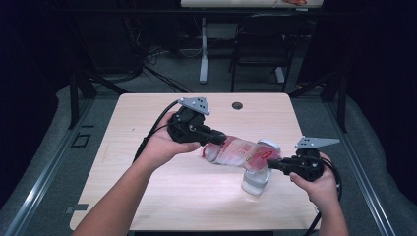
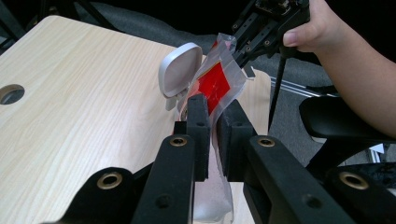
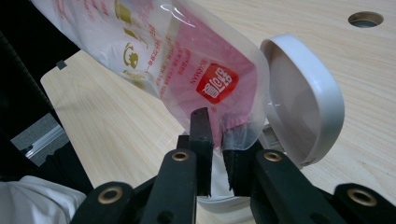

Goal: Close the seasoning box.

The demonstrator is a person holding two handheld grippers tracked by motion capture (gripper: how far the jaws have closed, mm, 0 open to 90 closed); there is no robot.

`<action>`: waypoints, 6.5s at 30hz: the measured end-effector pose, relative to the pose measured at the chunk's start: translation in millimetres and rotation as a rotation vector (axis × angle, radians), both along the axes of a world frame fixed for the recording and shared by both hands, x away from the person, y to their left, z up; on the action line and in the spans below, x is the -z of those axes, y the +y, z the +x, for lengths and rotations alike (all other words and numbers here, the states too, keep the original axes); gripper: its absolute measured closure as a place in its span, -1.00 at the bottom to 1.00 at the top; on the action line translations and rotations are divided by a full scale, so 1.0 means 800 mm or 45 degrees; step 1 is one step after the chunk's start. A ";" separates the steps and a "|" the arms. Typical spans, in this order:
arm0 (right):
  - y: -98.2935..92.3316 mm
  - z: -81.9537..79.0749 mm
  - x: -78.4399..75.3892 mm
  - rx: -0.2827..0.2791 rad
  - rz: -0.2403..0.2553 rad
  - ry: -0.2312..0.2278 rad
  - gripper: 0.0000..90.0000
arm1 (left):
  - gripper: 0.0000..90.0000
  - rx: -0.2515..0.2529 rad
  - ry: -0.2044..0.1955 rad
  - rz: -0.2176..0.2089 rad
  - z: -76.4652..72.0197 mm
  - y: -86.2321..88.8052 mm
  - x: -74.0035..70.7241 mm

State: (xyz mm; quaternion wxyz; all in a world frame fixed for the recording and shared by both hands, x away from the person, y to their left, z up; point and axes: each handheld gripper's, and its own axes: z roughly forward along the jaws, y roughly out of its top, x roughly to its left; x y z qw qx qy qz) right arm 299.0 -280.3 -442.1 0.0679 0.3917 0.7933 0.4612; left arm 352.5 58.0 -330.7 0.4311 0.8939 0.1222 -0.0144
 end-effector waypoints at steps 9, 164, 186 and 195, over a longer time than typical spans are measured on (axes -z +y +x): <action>-0.003 0.001 0.001 0.019 0.007 -0.003 0.84 | 0.88 0.001 -0.001 -0.004 0.001 -0.002 0.000; 0.024 0.006 0.024 -0.088 0.117 -0.075 0.98 | 0.82 -0.188 0.095 -0.058 0.013 0.082 0.064; 0.032 0.000 0.009 -0.059 0.120 -0.155 1.00 | 0.78 -0.223 0.143 -0.040 0.011 0.099 0.104; 0.043 0.005 0.003 -0.086 0.116 -0.142 1.00 | 0.77 -0.235 0.161 -0.060 0.008 0.114 0.123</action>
